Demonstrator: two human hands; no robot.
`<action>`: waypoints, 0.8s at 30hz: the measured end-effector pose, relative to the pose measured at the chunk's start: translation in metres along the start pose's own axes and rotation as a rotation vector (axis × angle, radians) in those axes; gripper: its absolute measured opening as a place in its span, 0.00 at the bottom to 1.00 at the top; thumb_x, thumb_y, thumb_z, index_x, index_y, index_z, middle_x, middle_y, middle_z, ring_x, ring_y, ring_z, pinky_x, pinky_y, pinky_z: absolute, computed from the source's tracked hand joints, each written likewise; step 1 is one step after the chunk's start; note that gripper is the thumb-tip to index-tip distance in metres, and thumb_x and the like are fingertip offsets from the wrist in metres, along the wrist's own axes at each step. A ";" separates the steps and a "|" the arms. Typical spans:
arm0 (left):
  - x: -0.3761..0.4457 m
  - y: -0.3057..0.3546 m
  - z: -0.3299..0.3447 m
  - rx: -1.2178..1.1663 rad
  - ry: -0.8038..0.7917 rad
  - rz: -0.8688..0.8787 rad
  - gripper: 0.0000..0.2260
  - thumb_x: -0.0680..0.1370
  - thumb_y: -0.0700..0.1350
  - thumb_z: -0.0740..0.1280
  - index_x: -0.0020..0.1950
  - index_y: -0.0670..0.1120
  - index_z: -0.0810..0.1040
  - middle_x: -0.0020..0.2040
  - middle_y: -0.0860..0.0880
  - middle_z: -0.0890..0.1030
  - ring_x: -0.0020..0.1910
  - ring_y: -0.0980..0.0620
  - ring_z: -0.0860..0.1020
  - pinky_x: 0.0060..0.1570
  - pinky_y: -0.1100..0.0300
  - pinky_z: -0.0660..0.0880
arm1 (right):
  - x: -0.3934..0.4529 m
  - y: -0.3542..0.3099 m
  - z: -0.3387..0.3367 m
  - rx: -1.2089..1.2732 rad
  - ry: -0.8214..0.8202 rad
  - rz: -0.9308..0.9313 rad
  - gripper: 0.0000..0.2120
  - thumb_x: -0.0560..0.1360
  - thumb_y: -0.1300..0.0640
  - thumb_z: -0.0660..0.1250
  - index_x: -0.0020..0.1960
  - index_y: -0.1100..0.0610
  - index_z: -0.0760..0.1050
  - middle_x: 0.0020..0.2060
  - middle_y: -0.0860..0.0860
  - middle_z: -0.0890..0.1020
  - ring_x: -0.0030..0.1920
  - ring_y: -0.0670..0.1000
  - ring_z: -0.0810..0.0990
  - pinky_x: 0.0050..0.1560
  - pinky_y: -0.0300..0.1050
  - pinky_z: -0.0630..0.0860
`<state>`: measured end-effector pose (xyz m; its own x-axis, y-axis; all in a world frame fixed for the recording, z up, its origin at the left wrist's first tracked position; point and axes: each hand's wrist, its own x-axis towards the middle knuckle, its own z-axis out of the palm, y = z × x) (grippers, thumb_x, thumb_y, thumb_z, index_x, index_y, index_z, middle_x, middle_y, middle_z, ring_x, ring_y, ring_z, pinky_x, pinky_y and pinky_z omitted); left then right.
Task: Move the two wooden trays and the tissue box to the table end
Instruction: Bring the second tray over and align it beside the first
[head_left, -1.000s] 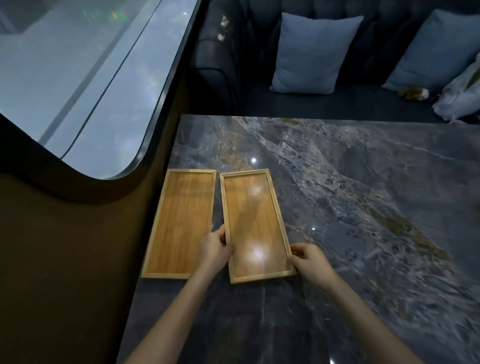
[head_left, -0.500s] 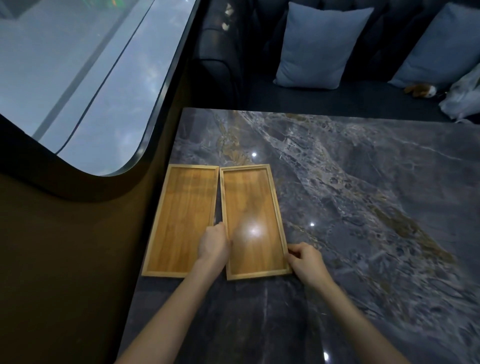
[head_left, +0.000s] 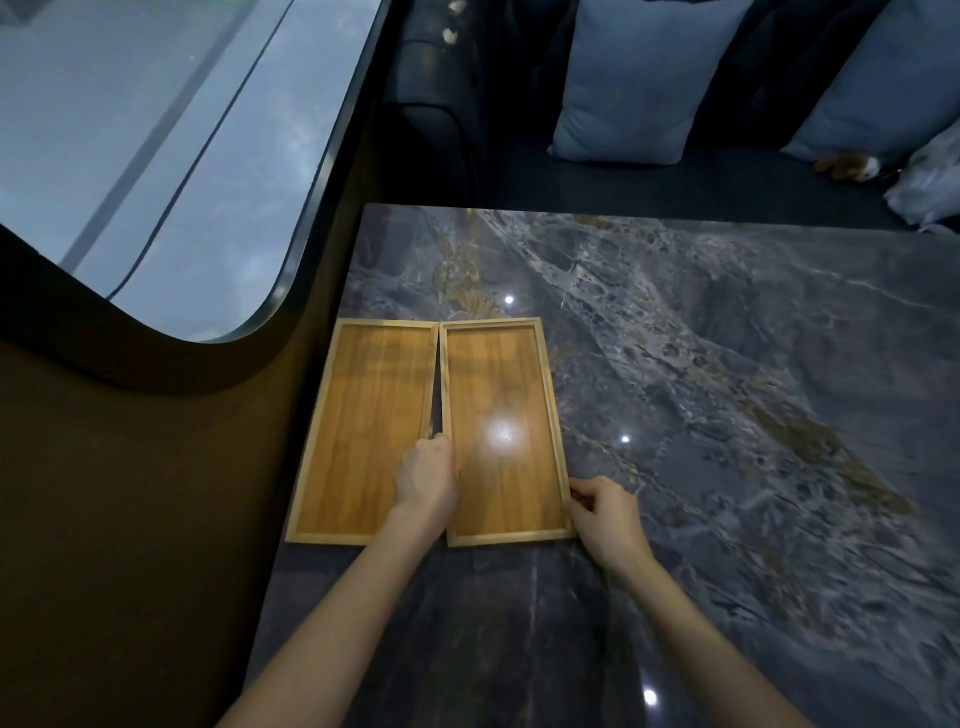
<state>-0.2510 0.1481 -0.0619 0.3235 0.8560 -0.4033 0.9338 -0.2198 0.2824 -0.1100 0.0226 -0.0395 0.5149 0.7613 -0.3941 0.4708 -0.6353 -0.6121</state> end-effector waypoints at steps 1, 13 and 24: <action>0.000 -0.001 0.000 0.002 0.000 0.003 0.09 0.77 0.40 0.63 0.57 0.41 0.73 0.52 0.41 0.79 0.49 0.43 0.79 0.47 0.52 0.79 | -0.001 -0.001 0.000 0.002 0.002 -0.002 0.11 0.73 0.65 0.63 0.51 0.60 0.81 0.32 0.48 0.75 0.42 0.54 0.78 0.45 0.43 0.70; -0.029 -0.012 -0.012 -0.139 0.028 0.043 0.07 0.77 0.43 0.62 0.52 0.43 0.77 0.48 0.44 0.81 0.43 0.49 0.79 0.42 0.59 0.77 | 0.000 0.007 0.008 0.034 0.043 0.009 0.11 0.71 0.64 0.65 0.53 0.61 0.79 0.40 0.55 0.80 0.41 0.54 0.78 0.47 0.48 0.74; -0.083 -0.085 0.031 -0.163 0.307 0.290 0.19 0.77 0.43 0.61 0.67 0.41 0.69 0.68 0.44 0.72 0.69 0.49 0.64 0.67 0.51 0.64 | -0.003 0.014 0.018 -0.019 0.034 -0.060 0.14 0.73 0.64 0.62 0.58 0.57 0.76 0.45 0.59 0.78 0.44 0.56 0.78 0.47 0.44 0.72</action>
<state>-0.3527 0.0818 -0.0795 0.4852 0.8742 -0.0176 0.7668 -0.4158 0.4890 -0.1181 0.0142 -0.0590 0.5092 0.7936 -0.3330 0.5153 -0.5911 -0.6206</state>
